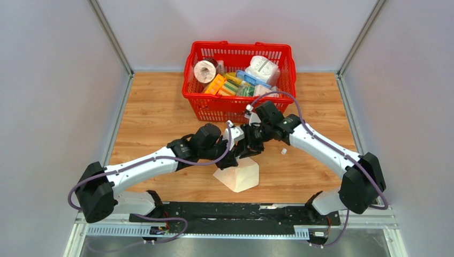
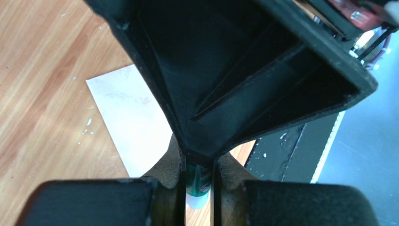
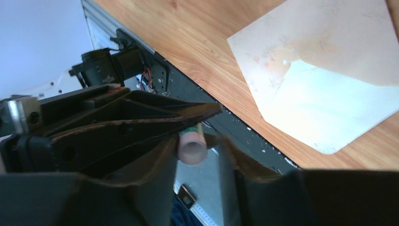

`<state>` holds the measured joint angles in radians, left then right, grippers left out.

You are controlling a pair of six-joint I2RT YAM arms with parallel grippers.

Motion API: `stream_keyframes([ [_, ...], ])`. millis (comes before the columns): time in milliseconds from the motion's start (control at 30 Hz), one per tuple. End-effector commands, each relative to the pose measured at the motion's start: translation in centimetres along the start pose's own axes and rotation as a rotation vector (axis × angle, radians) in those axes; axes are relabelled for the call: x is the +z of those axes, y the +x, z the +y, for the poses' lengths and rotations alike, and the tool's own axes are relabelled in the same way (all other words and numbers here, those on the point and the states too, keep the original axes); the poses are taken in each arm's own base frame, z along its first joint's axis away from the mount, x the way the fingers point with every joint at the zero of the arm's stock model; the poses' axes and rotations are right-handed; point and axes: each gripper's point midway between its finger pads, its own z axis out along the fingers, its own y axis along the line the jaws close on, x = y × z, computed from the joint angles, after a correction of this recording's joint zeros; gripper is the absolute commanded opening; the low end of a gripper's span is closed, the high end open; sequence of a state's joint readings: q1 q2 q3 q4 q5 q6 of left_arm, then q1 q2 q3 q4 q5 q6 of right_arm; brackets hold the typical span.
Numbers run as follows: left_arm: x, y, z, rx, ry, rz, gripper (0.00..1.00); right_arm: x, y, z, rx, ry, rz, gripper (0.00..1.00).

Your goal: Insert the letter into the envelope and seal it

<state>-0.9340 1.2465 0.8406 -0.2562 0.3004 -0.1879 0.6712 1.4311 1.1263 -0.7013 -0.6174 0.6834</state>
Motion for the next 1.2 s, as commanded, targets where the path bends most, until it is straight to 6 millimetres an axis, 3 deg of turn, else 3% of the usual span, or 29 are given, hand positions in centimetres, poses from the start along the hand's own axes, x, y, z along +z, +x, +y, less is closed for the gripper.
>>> stream_keyframes([
  [0,0.3,-1.2,-0.2,-0.005,0.005,-0.043,0.01,-1.3,-1.3,1.1,-0.057,-0.009,-0.075,0.53],
  [67,0.3,-0.6,0.6,-0.033,-0.040,-0.037,0.00,-2.7,-2.4,0.7,-0.043,0.000,-0.138,0.67],
  [100,0.1,-0.2,1.0,-0.046,-0.061,-0.030,0.00,-3.4,-3.0,0.1,-0.023,0.011,-0.173,0.69],
  [200,-0.2,0.3,2.6,-0.130,-0.164,-0.023,0.00,-6.3,-4.5,-2.4,0.046,0.064,-0.303,0.68],
  [300,-0.3,1.5,4.0,-0.301,-0.195,0.016,0.00,-7.6,-3.4,-5.7,0.086,0.176,-0.369,0.63],
  [467,0.9,3.0,5.1,-0.532,-0.127,0.088,0.00,-6.2,0.9,-10.5,0.152,0.259,-0.328,0.19],
  [633,2.9,4.5,5.3,-0.580,-0.075,0.192,0.00,-4.7,5.5,-14.1,0.227,0.311,-0.286,0.00],
  [900,4.8,6.5,6.5,-0.640,-0.116,0.251,0.00,-2.6,9.2,-16.0,0.281,0.324,-0.230,0.00],
  [1167,4.6,7.4,7.6,-0.665,-0.202,0.263,0.00,0.6,9.2,-16.5,0.263,0.359,-0.209,0.00],
])
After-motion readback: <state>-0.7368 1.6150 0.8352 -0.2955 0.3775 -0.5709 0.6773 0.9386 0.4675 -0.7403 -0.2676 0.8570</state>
